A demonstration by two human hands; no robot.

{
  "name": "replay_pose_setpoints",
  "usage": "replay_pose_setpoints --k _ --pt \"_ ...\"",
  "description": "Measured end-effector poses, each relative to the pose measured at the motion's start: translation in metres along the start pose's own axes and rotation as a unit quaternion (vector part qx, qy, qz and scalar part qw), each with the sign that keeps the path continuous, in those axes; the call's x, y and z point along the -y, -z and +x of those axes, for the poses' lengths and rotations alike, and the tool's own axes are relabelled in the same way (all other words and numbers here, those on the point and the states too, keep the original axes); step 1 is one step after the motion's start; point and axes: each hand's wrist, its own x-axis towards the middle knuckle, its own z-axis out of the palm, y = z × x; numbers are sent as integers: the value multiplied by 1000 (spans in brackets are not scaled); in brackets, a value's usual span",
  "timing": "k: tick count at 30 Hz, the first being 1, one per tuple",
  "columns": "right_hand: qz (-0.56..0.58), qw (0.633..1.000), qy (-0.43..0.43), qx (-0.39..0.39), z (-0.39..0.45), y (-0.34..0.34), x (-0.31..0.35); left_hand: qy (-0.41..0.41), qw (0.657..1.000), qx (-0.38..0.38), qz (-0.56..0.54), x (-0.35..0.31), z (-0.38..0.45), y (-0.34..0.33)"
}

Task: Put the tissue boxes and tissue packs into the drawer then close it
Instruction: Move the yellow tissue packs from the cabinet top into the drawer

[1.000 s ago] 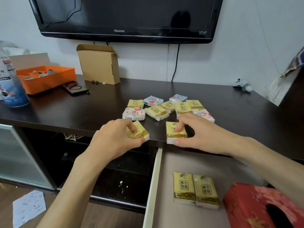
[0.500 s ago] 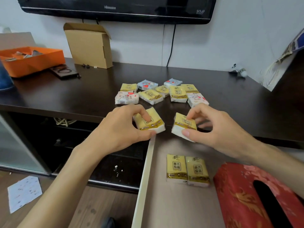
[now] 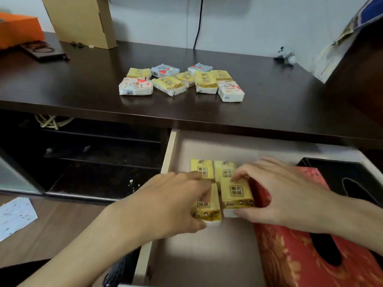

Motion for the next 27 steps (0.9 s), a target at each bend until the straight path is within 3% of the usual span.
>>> replay_pose_setpoints --k 6,16,23,25,27 --pt "-23 999 11 30 3 -2 6 -47 997 -44 35 3 1 -11" --pt "-53 993 18 100 12 -2 10 -73 994 -39 70 4 1 -19" --pt "-56 996 42 58 20 9 2 -72 993 -85 25 10 1 -1" --pt "-91 991 37 86 29 12 2 -70 992 -98 35 20 5 4" --pt "-124 983 27 131 39 12 6 -62 995 -63 50 28 12 5"
